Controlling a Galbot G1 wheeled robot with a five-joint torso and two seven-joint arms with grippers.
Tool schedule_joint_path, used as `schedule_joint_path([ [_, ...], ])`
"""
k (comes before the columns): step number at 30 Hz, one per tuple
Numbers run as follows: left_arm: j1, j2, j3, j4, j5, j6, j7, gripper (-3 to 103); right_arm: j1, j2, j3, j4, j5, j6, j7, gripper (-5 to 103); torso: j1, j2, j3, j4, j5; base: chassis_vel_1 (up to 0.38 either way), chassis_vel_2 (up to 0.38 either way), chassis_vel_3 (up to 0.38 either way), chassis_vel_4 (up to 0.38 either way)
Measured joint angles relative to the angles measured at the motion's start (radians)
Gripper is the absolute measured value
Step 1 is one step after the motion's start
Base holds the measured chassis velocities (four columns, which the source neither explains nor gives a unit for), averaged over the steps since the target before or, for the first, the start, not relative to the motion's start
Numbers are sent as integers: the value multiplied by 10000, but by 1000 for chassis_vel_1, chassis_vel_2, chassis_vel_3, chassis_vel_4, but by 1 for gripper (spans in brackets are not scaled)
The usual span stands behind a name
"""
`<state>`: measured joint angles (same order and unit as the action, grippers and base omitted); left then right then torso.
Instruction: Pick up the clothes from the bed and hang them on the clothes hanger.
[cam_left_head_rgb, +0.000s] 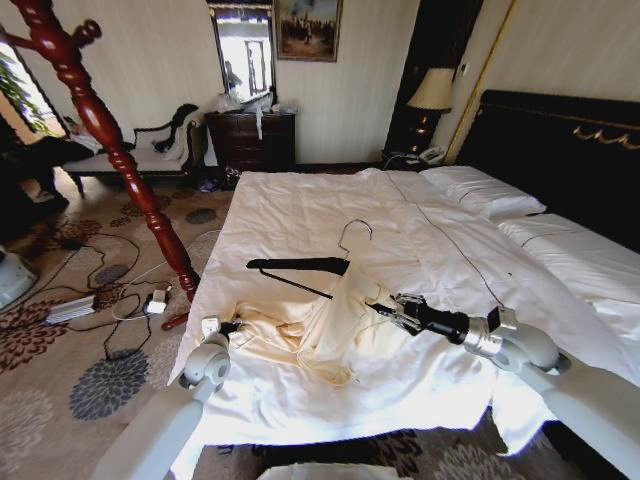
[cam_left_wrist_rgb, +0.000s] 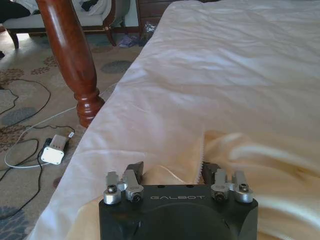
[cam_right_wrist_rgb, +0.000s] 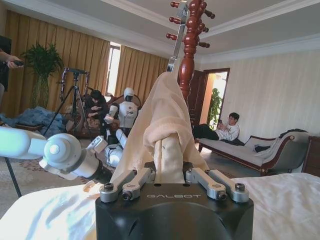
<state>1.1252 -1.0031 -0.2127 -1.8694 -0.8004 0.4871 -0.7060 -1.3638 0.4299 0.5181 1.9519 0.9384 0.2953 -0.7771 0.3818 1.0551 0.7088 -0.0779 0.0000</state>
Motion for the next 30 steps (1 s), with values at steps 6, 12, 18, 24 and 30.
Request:
schedule_joint_path([
  [6, 25, 90, -57, -66, -122, -69, 40, 42, 14, 0, -2, -68, -16, 24, -7, 20, 0, 0, 0, 0, 0, 0, 0, 0, 0],
  [12, 34, 86, -88, -196, -522, -171, 59, 21, -7, -4, 35, -172, -18, 81, -5, 20, 0, 0, 0, -1, 0, 0, 0, 0, 0],
  [18, -30, 147, -213, -316, -674, -622, 313, 5, -34, -4, 91, -211, -55, 95, 327, 20, 0, 0, 0, 0, -1, 0, 0, 0, 0],
  [24, -241, 596, -610, -726, -910, -1509, 1245, 2, -172, 37, 114, -195, -239, -12, 978, 20, 0, 0, 0, -1, -1, 0, 0, 0, 0],
  [30, -891, 1215, -970, -926, -1509, -2058, 1818, 2, -304, 80, 94, -64, -274, -140, 1011, 20, 0, 0, 0, 2, -5, 0, 0, 0, 0],
])
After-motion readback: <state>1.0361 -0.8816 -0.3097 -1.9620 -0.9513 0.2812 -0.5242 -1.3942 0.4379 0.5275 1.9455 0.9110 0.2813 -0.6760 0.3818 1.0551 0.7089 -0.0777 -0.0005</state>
